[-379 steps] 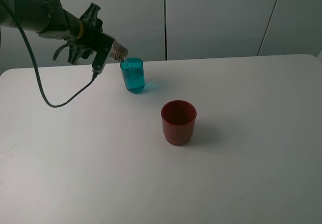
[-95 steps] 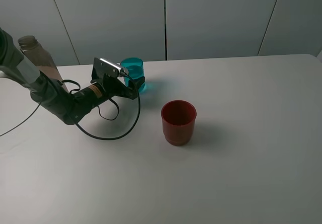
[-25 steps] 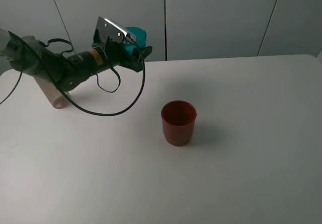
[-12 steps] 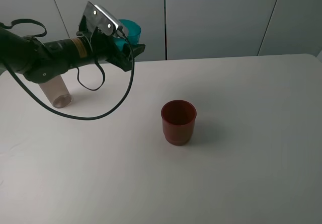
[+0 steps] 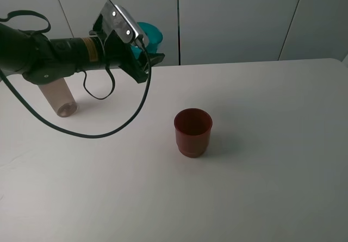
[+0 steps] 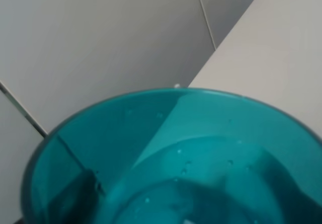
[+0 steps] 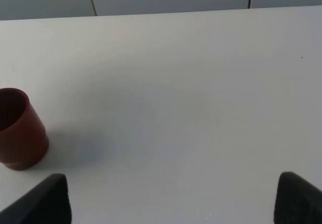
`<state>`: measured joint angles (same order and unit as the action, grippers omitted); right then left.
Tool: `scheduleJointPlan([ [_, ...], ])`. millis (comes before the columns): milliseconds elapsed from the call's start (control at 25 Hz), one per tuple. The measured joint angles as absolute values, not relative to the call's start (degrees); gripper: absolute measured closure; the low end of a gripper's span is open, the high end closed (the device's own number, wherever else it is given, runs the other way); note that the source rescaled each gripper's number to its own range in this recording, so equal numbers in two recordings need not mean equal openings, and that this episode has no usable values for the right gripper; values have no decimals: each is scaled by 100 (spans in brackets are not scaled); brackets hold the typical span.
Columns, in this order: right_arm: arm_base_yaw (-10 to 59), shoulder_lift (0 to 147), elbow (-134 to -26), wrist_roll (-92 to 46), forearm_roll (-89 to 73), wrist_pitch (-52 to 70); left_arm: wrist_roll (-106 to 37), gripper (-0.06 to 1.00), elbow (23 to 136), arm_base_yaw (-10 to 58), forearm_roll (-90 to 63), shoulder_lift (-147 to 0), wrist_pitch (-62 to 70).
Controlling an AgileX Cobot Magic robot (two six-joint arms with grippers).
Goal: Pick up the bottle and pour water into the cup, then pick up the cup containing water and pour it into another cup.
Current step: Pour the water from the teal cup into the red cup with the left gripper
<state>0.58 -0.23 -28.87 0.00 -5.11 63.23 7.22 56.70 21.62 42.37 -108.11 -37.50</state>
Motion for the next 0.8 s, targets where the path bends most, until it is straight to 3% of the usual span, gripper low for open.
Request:
scheduleJointPlan([
  [800, 58, -23, -2887, 0, -511, 6323, 538, 86, 5665, 2700, 5511, -10733, -3102],
])
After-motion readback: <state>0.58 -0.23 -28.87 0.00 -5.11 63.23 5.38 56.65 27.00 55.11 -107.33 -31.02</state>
